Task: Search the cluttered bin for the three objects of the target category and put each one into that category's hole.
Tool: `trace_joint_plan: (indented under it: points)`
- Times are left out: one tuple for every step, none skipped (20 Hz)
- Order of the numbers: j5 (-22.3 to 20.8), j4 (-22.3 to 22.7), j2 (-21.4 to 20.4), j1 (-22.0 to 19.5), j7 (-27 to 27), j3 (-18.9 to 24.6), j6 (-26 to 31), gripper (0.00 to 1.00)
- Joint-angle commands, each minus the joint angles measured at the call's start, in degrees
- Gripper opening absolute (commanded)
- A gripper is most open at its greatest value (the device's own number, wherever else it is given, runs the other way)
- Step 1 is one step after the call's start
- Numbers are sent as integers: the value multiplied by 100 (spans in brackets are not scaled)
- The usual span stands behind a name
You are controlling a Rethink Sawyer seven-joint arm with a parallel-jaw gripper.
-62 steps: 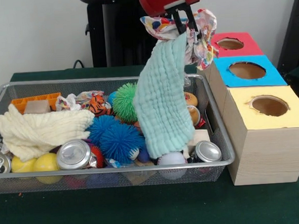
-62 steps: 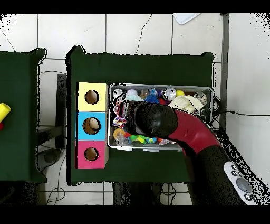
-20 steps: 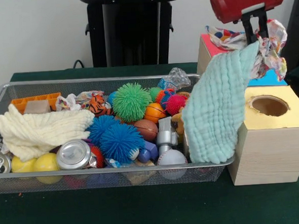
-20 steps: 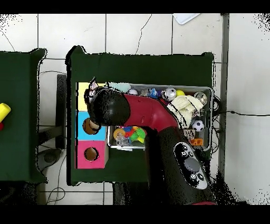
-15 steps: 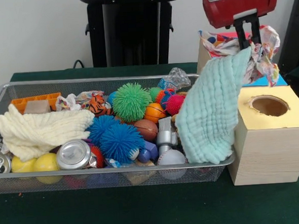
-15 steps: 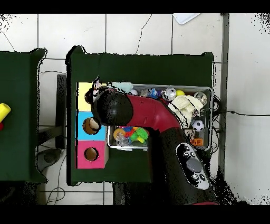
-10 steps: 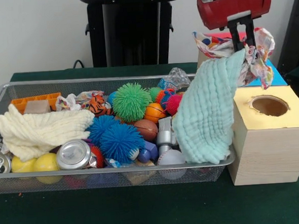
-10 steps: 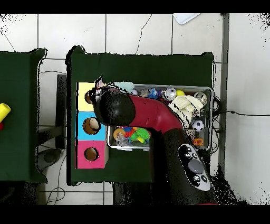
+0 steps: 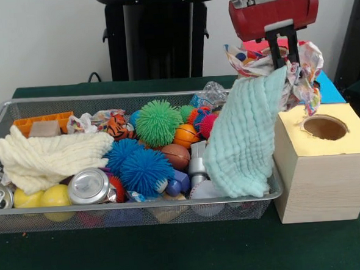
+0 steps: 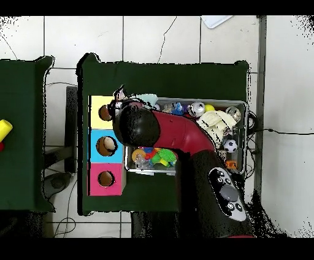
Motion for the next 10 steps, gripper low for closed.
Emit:
trace_joint_plan:
  points:
    - [-127,166,248,62,968,-166,-515,0]
    - [-109,182,239,72,994,-169,-570,0]
    - [-95,205,224,77,1012,-156,-636,0]
    - [-62,191,225,104,1042,-168,-644,0]
    - [-35,176,217,150,1085,-214,-647,0]
    - [-16,158,217,186,1101,-247,-625,0]
    - [13,145,221,222,1129,-267,-623,0]
    - [49,114,240,255,1155,-292,-603,0]
    - [65,137,245,286,1182,-304,-645,0]
    - [81,160,251,316,1210,-315,-686,0]
